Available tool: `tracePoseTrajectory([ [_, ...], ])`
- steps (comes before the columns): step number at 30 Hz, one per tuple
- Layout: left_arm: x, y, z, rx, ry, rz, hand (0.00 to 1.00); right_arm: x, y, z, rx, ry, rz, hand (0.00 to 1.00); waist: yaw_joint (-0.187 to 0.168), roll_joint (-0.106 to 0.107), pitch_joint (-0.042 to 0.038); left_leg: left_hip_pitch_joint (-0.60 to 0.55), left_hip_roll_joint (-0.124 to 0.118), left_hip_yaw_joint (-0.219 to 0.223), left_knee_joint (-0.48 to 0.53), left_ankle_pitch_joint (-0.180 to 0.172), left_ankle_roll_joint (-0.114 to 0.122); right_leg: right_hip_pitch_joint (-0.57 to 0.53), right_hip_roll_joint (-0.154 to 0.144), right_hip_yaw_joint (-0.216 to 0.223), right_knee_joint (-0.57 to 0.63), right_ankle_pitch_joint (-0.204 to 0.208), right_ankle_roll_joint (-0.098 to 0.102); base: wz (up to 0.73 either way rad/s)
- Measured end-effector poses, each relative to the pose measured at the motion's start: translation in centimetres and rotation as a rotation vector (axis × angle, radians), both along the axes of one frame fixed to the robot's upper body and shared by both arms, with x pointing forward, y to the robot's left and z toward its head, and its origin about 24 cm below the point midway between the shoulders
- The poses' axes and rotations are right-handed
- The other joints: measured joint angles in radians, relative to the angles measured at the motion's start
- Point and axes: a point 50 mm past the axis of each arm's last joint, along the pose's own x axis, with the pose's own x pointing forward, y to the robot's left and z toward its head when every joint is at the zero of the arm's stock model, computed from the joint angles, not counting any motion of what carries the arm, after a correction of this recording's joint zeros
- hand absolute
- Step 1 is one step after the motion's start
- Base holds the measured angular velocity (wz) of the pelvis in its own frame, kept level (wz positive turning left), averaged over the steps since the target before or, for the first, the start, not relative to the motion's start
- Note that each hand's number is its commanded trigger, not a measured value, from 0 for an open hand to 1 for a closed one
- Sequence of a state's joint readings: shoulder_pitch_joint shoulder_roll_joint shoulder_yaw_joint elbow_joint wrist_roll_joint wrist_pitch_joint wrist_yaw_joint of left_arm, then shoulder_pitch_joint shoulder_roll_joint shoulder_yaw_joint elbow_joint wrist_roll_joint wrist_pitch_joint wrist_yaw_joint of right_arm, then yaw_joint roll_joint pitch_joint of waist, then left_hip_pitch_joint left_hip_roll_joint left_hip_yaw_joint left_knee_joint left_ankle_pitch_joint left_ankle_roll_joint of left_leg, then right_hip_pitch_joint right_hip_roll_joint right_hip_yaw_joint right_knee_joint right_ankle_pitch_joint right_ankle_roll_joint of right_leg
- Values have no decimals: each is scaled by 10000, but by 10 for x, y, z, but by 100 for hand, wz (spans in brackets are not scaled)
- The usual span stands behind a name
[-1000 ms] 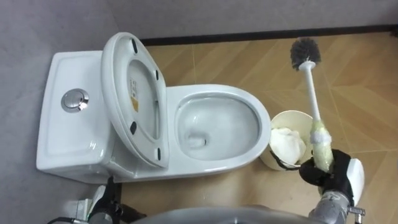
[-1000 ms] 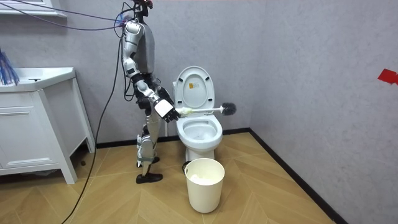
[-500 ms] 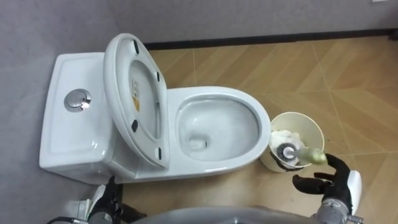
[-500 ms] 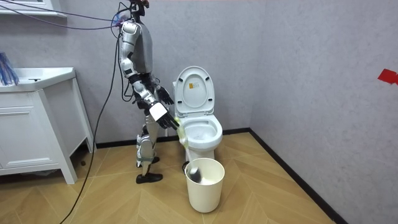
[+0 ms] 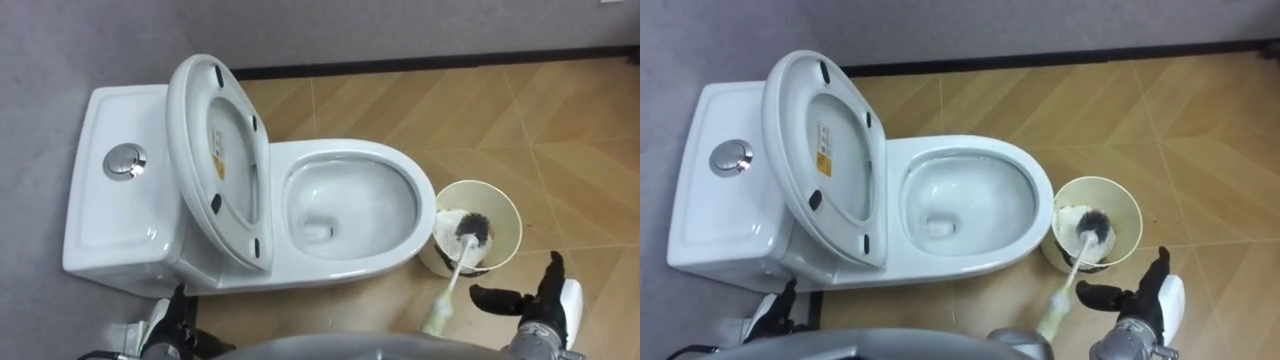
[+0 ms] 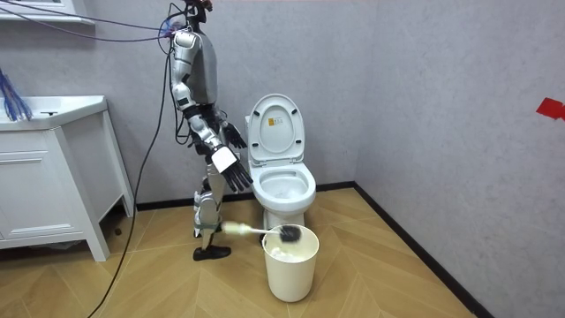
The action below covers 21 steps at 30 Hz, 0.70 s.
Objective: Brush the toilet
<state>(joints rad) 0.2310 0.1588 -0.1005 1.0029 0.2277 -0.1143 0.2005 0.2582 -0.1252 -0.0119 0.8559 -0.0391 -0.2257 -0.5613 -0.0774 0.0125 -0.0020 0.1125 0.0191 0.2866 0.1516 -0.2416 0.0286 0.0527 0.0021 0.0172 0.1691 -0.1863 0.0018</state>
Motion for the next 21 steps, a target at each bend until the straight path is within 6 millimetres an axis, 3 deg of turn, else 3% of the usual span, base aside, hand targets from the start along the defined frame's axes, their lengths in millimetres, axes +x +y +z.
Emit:
tracePoseTrajectory([
  [16, -9, 3, -2, 53, 348, 171, 0, -29, -5, -13, 578, 1179, -983, 0, -9, 1, 7, 34, 30, -8, -6, 0, 0, 16, 5, 13, 8, 1, -1, 0],
  [21, -21, 10, -3, 285, 824, 478, 0, -59, -8, -25, 1428, 2547, -1708, 0, -23, -8, 6, 21, 34, -162, -31, -3, -2, 51, -8, -114, 3, 1, -3, 7],
])
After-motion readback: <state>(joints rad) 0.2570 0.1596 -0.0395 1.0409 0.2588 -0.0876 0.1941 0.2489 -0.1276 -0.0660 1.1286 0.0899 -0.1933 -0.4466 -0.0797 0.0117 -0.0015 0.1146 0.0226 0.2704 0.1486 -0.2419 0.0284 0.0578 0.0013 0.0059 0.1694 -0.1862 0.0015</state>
